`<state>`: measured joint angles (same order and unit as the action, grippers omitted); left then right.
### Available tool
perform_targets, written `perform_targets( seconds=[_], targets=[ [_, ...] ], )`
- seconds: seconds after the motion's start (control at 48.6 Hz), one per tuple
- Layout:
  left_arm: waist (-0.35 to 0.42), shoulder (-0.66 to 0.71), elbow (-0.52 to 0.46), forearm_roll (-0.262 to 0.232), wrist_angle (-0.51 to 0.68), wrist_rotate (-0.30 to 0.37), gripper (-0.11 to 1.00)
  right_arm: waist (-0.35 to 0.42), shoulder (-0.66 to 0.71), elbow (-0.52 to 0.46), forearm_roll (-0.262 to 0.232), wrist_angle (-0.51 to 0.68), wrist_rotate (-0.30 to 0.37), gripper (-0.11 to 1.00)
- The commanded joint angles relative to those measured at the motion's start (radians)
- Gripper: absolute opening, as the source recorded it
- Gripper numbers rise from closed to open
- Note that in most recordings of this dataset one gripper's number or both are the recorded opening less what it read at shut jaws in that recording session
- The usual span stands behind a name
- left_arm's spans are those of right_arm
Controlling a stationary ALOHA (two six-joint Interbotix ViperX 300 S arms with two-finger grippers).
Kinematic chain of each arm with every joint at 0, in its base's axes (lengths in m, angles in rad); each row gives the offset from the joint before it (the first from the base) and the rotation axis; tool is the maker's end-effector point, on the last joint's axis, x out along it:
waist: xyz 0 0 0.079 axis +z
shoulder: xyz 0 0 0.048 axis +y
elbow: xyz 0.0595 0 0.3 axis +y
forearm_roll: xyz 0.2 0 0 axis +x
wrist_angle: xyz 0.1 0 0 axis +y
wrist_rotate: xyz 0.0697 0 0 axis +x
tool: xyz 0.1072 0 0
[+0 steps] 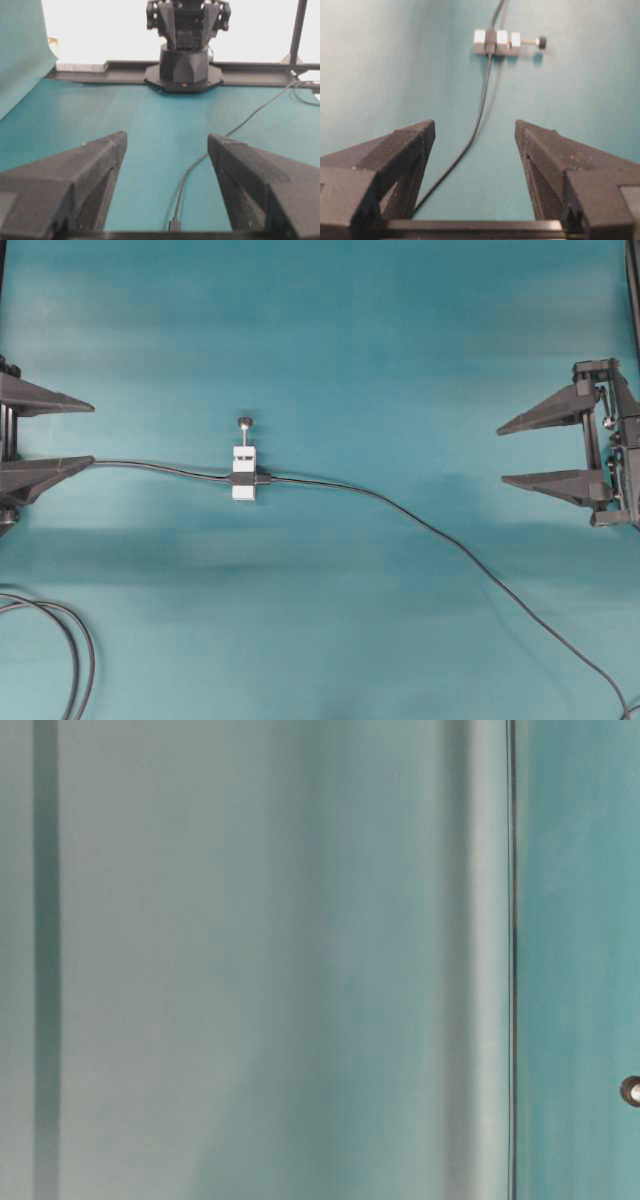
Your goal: Insert the USB cable into the female connector supported by the left arm.
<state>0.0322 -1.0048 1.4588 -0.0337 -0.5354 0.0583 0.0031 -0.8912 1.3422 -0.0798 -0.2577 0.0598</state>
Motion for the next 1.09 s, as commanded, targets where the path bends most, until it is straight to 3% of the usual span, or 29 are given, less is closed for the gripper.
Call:
perform_targets(
  seconds=[0.0,0.453,0.885,1.07],
  targets=[
    [0.003,0.003,-0.018,0.000,-0.008,-0.012,0.76,-0.002,0.002,-0.012,-0.002,-0.020,-0.002,0.69],
    [0.005,-0.011,-0.035,0.000,0.144,-0.006,0.76,0.003,-0.028,0.038,-0.002,0.071,0.026,0.69],
    [0.005,-0.063,-0.049,0.000,0.377,-0.003,0.76,0.003,-0.261,0.057,-0.002,0.376,0.032,0.69],
    [0.005,-0.063,-0.086,0.000,0.491,-0.002,0.76,0.002,-0.262,0.054,-0.002,0.390,0.032,0.69]
  ],
)
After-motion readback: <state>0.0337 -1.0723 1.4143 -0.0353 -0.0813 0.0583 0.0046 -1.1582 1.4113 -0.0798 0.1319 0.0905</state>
